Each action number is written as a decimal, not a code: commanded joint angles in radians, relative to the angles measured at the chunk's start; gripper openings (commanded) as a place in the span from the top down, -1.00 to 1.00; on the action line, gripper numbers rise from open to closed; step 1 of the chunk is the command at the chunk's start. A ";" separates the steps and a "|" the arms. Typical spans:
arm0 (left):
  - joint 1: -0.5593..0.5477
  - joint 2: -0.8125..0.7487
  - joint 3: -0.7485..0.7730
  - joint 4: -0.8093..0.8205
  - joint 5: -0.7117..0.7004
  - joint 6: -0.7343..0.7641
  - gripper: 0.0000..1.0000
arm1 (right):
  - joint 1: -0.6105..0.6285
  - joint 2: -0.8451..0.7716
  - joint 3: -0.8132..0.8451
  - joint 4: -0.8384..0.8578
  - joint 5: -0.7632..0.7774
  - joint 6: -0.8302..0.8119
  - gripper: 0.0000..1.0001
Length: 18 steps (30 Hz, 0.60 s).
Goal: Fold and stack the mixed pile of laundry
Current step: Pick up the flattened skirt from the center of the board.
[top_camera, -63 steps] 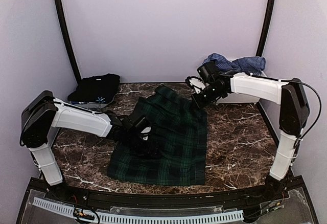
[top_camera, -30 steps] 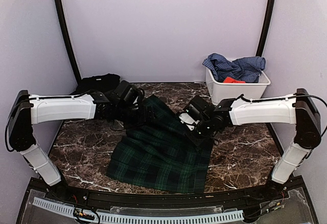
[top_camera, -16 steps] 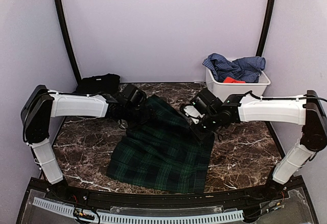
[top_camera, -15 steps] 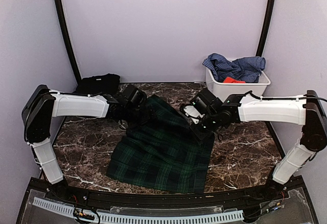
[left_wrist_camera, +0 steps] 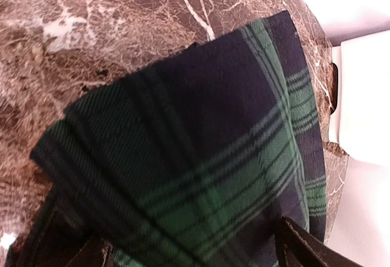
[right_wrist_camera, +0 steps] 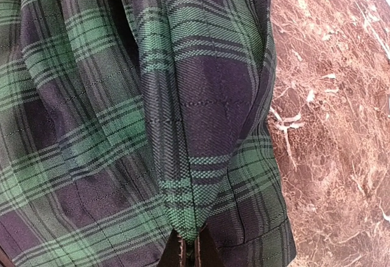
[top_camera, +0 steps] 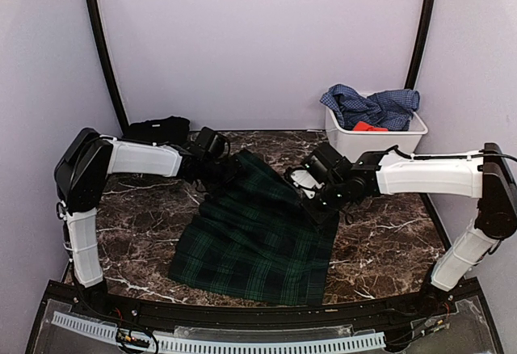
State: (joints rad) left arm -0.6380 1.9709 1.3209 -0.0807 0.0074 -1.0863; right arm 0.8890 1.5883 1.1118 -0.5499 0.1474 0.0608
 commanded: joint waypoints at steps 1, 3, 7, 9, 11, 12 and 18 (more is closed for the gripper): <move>0.012 0.037 0.053 0.044 0.032 -0.003 -0.79 | -0.008 -0.028 -0.016 0.032 -0.011 -0.013 1.00; 0.017 0.049 0.061 0.062 0.034 -0.004 -0.59 | -0.012 -0.030 -0.020 0.035 -0.012 -0.016 1.00; 0.026 0.059 0.083 0.060 0.031 0.004 -0.03 | -0.017 -0.031 -0.027 0.039 -0.011 -0.019 1.00; 0.031 0.055 0.101 0.040 0.036 0.015 0.29 | -0.024 -0.031 -0.027 0.040 -0.003 -0.021 1.00; 0.033 0.041 0.118 0.017 0.038 0.031 0.50 | -0.035 -0.032 -0.020 0.038 0.008 -0.025 1.00; 0.034 0.035 0.126 0.010 0.037 0.036 0.59 | -0.040 -0.036 -0.013 0.033 0.011 -0.029 1.00; 0.034 -0.098 0.133 -0.096 0.026 0.101 1.00 | -0.062 -0.100 0.026 -0.021 0.036 -0.055 1.00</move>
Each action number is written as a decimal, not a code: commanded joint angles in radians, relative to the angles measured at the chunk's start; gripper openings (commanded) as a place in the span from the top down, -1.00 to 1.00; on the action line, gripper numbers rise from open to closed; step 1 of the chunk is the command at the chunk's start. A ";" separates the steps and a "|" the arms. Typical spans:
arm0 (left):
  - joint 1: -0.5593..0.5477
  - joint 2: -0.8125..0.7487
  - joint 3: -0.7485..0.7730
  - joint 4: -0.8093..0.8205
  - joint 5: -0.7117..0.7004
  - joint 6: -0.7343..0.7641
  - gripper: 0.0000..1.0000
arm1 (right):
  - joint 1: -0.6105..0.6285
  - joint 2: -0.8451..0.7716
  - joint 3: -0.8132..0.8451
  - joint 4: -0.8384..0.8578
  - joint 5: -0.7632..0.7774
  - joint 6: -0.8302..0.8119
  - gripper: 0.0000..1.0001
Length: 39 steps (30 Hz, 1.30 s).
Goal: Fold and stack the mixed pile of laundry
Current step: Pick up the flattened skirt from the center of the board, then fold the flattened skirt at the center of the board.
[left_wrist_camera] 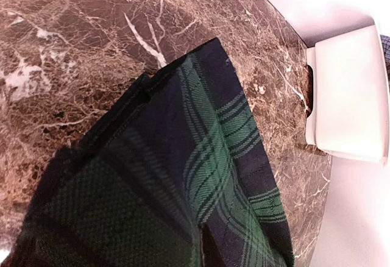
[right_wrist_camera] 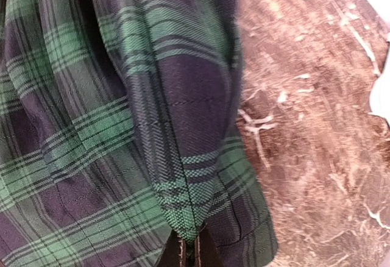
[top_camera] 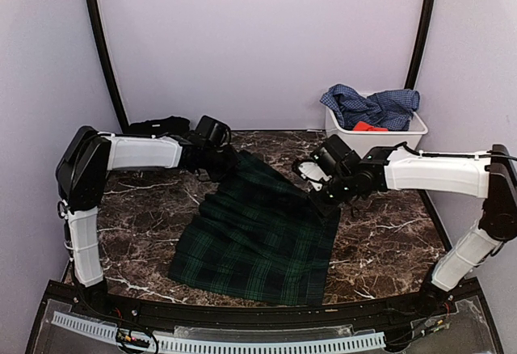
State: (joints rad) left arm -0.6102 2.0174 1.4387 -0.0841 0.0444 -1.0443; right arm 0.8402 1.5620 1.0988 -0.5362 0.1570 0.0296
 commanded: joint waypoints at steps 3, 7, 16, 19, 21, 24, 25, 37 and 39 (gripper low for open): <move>0.005 -0.229 -0.027 -0.135 0.004 0.075 1.00 | -0.013 -0.109 0.044 -0.075 0.004 -0.019 1.00; -0.017 -0.370 -0.150 -0.176 0.039 0.073 1.00 | 0.007 -0.158 0.018 -0.122 -0.094 0.030 1.00; -0.142 -0.568 -0.543 -0.183 0.108 -0.019 1.00 | 0.157 -0.065 -0.128 -0.068 -0.288 0.196 1.00; -0.156 -0.529 -0.646 -0.098 0.148 -0.095 1.00 | 0.163 0.051 -0.140 -0.009 -0.291 0.218 1.00; -0.156 -0.497 -0.690 -0.054 0.149 -0.110 1.00 | 0.163 0.120 -0.131 0.020 -0.280 0.221 1.00; -0.134 -0.442 -0.685 -0.041 0.120 -0.093 1.00 | 0.161 0.198 -0.106 0.063 -0.251 0.210 1.00; -0.123 -0.413 -0.664 -0.031 0.120 -0.078 1.00 | 0.153 0.220 -0.090 0.070 -0.241 0.203 1.00; 0.087 -0.211 -0.194 -0.208 0.112 0.213 1.00 | -0.017 0.267 0.176 -0.019 -0.060 0.026 1.00; 0.088 -0.251 -0.165 -0.239 0.101 0.235 1.00 | -0.018 0.238 0.214 -0.052 -0.060 0.017 1.00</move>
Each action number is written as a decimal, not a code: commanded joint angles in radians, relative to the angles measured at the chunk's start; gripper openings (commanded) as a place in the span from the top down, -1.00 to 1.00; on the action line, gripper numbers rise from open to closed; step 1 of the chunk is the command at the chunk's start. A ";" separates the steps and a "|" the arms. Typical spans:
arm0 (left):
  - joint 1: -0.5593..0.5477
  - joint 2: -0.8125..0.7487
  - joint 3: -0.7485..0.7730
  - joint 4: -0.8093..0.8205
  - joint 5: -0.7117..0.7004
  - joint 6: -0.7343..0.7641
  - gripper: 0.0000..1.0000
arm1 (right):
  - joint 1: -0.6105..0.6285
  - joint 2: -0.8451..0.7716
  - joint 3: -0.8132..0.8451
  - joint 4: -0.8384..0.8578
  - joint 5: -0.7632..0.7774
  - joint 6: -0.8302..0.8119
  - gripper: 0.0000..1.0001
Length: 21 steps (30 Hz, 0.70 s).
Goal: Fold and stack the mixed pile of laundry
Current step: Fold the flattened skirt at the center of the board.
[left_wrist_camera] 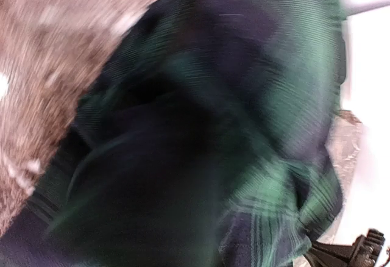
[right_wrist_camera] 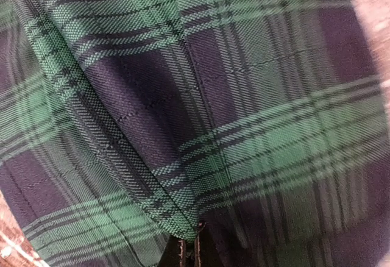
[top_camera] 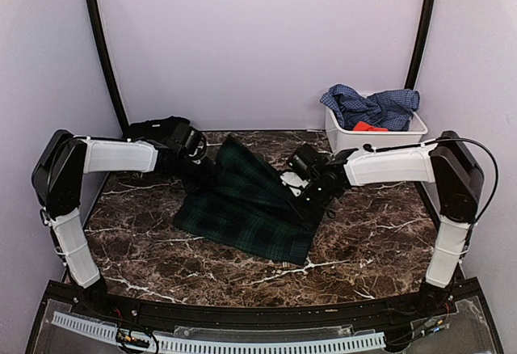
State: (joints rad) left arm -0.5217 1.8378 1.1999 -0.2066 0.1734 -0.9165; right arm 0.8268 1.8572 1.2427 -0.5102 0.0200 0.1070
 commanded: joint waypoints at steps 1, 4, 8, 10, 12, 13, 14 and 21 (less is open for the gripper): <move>0.001 -0.085 0.083 -0.141 -0.035 0.115 1.00 | -0.003 -0.077 0.089 -0.102 0.060 -0.060 1.00; 0.016 -0.164 0.079 -0.174 -0.024 0.119 1.00 | 0.019 -0.129 0.119 -0.141 0.032 -0.052 1.00; 0.018 -0.279 0.052 -0.211 0.008 0.137 1.00 | 0.073 -0.181 0.136 -0.206 0.039 -0.037 1.00; 0.019 -0.343 0.021 -0.228 0.022 0.150 1.00 | 0.106 -0.199 0.130 -0.232 0.040 -0.023 1.00; 0.019 -0.405 -0.035 -0.240 0.031 0.161 1.00 | 0.145 -0.210 0.108 -0.244 0.035 0.001 1.00; 0.019 -0.422 -0.077 -0.245 0.034 0.163 1.00 | 0.162 -0.212 0.089 -0.238 0.027 0.014 1.00; 0.019 -0.450 -0.132 -0.243 0.038 0.164 1.00 | 0.176 -0.211 0.065 -0.221 0.014 0.026 1.00; 0.012 -0.395 -0.468 0.031 0.161 0.066 1.00 | 0.216 -0.066 -0.076 -0.071 -0.028 0.078 1.00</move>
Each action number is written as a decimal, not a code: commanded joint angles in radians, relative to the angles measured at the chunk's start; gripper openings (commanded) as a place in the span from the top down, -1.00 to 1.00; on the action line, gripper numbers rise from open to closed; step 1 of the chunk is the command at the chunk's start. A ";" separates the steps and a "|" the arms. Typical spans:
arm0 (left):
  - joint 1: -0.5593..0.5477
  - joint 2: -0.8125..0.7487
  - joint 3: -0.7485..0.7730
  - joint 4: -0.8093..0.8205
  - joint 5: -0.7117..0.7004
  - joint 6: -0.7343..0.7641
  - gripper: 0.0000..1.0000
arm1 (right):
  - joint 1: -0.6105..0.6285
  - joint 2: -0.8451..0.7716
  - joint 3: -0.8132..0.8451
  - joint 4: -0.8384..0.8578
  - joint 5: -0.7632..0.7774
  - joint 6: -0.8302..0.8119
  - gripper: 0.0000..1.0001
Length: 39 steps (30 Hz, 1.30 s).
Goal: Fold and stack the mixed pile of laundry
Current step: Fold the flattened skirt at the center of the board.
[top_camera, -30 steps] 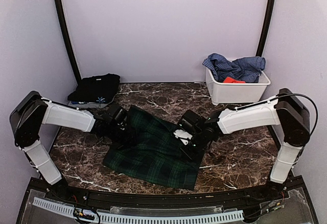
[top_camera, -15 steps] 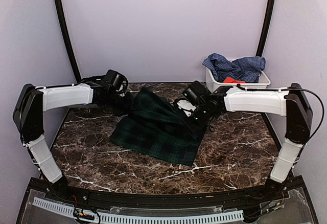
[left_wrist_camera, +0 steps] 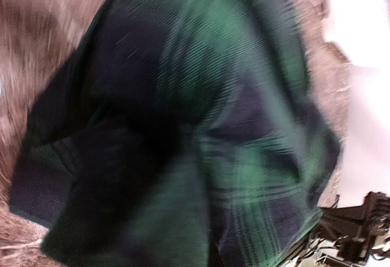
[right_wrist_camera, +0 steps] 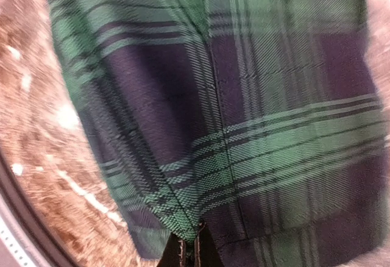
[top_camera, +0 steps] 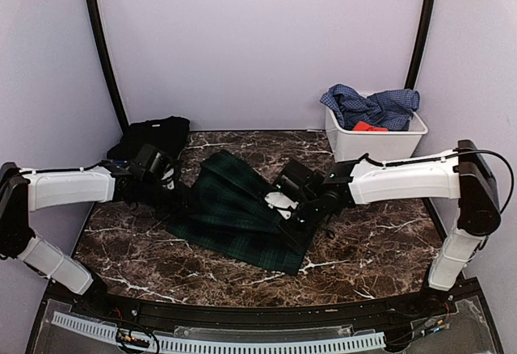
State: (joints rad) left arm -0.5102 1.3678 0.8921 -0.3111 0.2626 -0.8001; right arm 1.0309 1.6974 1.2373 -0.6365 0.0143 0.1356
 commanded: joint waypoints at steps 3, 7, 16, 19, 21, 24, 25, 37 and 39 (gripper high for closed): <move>0.000 0.155 -0.243 0.218 0.080 -0.078 1.00 | 0.021 0.163 -0.103 0.123 -0.059 0.070 1.00; 0.001 0.253 -0.252 0.288 0.073 -0.088 1.00 | 0.019 0.211 -0.100 0.129 -0.028 0.065 1.00; 0.006 0.220 0.016 0.049 -0.049 0.013 1.00 | -0.053 0.075 0.019 -0.029 0.077 -0.012 1.00; 0.027 0.134 0.072 -0.075 -0.112 0.056 1.00 | -0.045 0.016 0.046 -0.073 0.067 -0.005 1.00; 0.052 0.093 0.088 -0.100 -0.121 0.083 1.00 | -0.030 -0.010 0.056 -0.089 0.050 0.011 1.00; 0.078 0.087 0.083 -0.091 -0.107 0.121 1.00 | -0.004 -0.011 0.055 -0.082 0.024 0.038 1.00; 0.080 0.105 0.071 -0.077 -0.091 0.128 1.00 | 0.003 -0.001 0.052 -0.075 0.018 0.048 1.00; 0.089 0.344 -0.041 0.141 0.013 0.110 1.00 | 0.051 0.236 -0.053 0.111 -0.086 0.108 1.00; 0.091 0.364 -0.038 0.124 -0.014 0.118 0.92 | 0.053 0.241 -0.057 0.118 -0.091 0.118 1.00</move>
State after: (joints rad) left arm -0.4332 1.6981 0.8669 -0.1841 0.3023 -0.7059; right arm 1.0653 1.8980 1.2228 -0.5076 -0.0349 0.2199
